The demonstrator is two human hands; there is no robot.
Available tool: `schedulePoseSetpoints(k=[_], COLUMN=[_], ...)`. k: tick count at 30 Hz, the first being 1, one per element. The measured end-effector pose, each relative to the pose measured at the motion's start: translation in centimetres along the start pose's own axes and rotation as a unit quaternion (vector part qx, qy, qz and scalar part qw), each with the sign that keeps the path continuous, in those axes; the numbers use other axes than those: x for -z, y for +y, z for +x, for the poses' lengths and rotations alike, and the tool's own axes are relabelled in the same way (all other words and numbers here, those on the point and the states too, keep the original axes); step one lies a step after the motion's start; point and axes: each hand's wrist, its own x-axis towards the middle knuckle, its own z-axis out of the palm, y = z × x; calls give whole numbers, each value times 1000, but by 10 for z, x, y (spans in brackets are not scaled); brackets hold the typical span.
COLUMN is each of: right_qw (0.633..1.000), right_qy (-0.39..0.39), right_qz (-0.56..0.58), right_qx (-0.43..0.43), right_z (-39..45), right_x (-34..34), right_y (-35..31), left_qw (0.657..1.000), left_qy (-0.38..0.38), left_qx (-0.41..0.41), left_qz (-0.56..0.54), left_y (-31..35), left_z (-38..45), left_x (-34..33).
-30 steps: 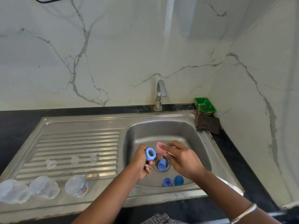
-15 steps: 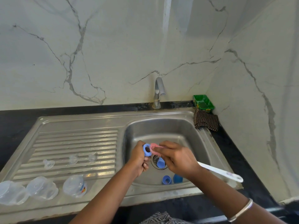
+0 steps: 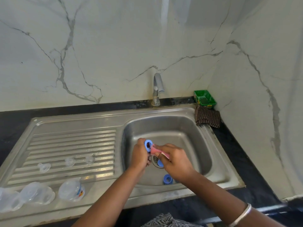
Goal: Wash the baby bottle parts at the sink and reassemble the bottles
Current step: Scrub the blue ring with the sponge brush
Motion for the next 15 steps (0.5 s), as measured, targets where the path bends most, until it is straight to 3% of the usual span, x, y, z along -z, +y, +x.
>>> schedulePoseSetpoints(k=[3,8,11,15], right_qw=[1000,998,1000,997], right_qy=[30,60,2,-34], right_qz=[1,27,0,-52], right_qx=[0,4,1,-44], right_z=[4,0,6,24], right_x=[2,2,14,43], right_y=[3,14,31,62], left_qw=[999,998,993,995], left_qy=[2,-23,-28,-34], left_qx=[-20,62,108,98], left_qz=[27,-11,-48,-5], left_y=[-6,-19,-29,-31], left_z=[4,9,13,26], left_x=[-5,-22,-37,-46])
